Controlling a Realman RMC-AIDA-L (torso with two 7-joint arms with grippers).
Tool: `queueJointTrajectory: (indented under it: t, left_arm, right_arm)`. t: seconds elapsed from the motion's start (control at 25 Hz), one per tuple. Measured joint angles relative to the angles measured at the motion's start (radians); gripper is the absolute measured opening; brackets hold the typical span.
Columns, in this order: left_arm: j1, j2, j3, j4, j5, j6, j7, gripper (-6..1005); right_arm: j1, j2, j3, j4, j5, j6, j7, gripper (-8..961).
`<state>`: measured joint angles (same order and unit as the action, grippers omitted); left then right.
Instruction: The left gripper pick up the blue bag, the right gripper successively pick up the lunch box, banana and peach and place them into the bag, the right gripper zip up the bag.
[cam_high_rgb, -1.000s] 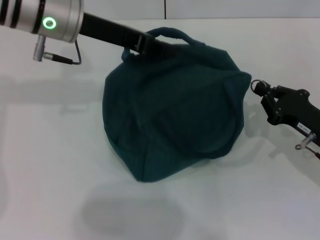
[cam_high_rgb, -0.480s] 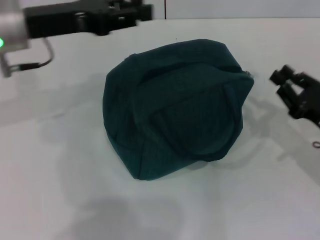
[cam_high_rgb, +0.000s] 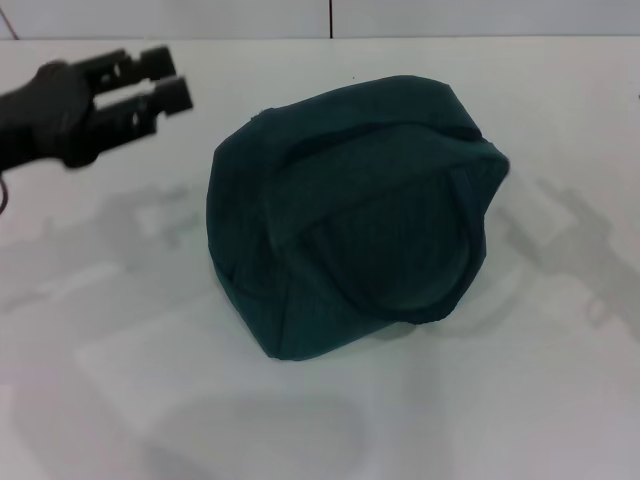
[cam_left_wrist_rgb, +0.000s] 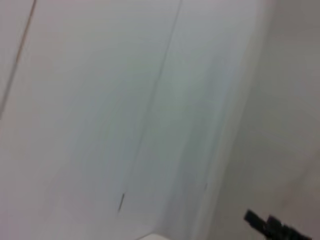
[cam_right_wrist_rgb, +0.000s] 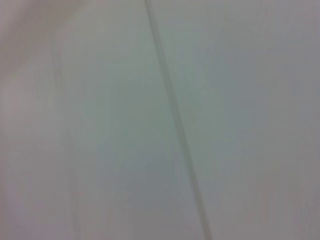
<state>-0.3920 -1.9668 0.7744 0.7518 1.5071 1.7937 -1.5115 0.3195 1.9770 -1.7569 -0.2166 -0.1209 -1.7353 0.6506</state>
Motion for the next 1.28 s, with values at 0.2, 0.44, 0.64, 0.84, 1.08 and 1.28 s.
queueJointTrajectory:
  t: [0.2,0.44,0.64,0.84,1.08,1.28]
  left_arm:
    - [0.023,-0.007,-0.001,-0.017,0.006,0.091,0.079,552]
    - [0.029,-0.045,0.014,-0.019,0.009,0.118,0.129,572]
    - [0.023,-0.069,0.052,-0.019,0.054,0.118,0.183,789]
    - [0.022,-0.082,0.053,-0.029,0.070,0.118,0.210,869]
    - [0.032,-0.084,0.047,-0.040,0.071,0.115,0.231,885]
    - [0.034,-0.084,0.045,-0.043,0.070,0.114,0.235,885]
  right_arm:
    - [0.073,-0.052,0.001,-0.011,-0.095,-0.119,0.121,724]
    - [0.217,-0.122,0.003,-0.045,-0.310,-0.106,0.339,831]
    - [0.335,-0.145,0.005,-0.057,-0.508,-0.051,0.469,885]
    - [0.383,-0.148,0.006,-0.076,-0.615,-0.026,0.511,885]
    - [0.371,-0.156,0.008,-0.132,-0.648,0.005,0.519,885]
    - [0.371,-0.156,0.010,-0.133,-0.653,0.010,0.519,886]
